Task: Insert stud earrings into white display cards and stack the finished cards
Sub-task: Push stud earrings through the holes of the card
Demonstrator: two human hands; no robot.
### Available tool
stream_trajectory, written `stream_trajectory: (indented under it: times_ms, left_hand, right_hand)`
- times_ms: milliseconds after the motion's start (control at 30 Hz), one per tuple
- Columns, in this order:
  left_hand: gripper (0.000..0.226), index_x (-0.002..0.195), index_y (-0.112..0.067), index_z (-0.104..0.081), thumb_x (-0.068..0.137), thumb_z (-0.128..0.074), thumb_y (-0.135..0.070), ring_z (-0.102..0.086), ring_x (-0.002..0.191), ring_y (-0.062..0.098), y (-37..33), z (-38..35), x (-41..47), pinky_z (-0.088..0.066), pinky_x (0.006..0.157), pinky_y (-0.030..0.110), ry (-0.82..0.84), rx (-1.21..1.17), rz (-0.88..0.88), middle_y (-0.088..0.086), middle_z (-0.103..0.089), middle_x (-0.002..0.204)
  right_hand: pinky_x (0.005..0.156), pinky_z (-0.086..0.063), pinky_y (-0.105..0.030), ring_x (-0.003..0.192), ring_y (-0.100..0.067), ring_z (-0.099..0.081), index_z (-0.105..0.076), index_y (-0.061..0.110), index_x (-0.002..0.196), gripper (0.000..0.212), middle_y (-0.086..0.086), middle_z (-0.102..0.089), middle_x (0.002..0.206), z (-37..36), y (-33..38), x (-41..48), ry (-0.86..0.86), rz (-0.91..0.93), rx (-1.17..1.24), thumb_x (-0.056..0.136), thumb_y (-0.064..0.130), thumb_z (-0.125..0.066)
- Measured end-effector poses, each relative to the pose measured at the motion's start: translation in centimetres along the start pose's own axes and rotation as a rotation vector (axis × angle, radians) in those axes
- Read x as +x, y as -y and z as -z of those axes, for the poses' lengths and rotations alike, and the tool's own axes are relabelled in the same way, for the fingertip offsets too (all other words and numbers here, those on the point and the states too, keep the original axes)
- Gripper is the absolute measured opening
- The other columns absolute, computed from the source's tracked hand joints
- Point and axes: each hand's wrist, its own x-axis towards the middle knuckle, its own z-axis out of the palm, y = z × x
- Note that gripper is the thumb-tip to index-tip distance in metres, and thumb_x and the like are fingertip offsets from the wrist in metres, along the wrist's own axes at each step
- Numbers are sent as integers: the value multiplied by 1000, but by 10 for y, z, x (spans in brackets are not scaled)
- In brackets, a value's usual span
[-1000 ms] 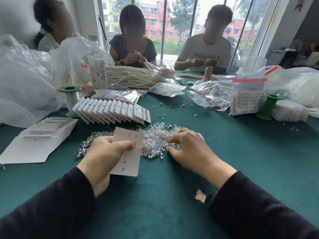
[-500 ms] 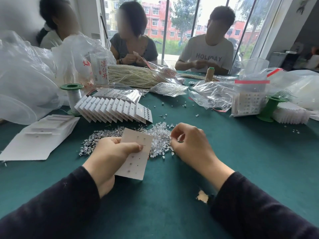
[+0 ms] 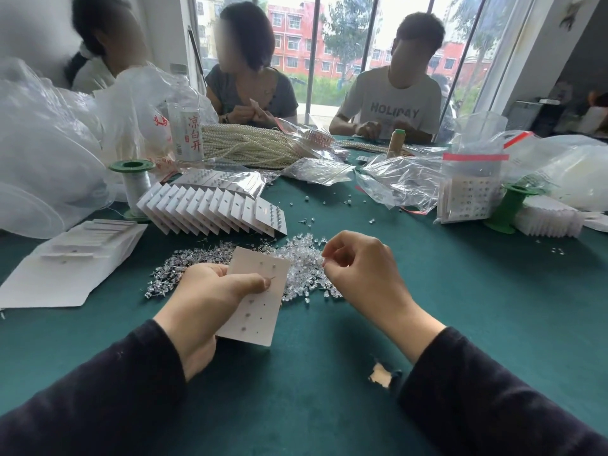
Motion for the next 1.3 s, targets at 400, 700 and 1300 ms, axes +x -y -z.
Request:
stream_trajectory:
  times_ms: [400,700,1300]
  left_hand:
    - [6,73,-6,-64,74,-69,-3,-65,52,21,2,-2,1,-50,50,28,-11,11,-3,7,-70,57]
    - [8,72,-5,-62,74,-69,-3,-62,40,13,-1,-3,-2,-45,38,21,-8,25,2,3,-66,48]
    - [10,69,-5,-61,74,-68,0,-60,37,11,-4,-4,-6,-44,33,18,6,17,-10,1,-64,45]
  right_hand:
    - [64,-47,-11,67,-3,-62,-66,18,82,13,9,-70,75,-1,34,-26,68,236,222,79,6,-64]
    - [65,-41,-13,69,-7,-51,-64,9,77,6,2,-58,78,-18,35,-28,72,352,123,78,3,-63]
    - [65,-45,-26,69,-12,-54,-61,8,74,6,-3,-61,76,-21,35,-31,81,327,178,78,5,-63]
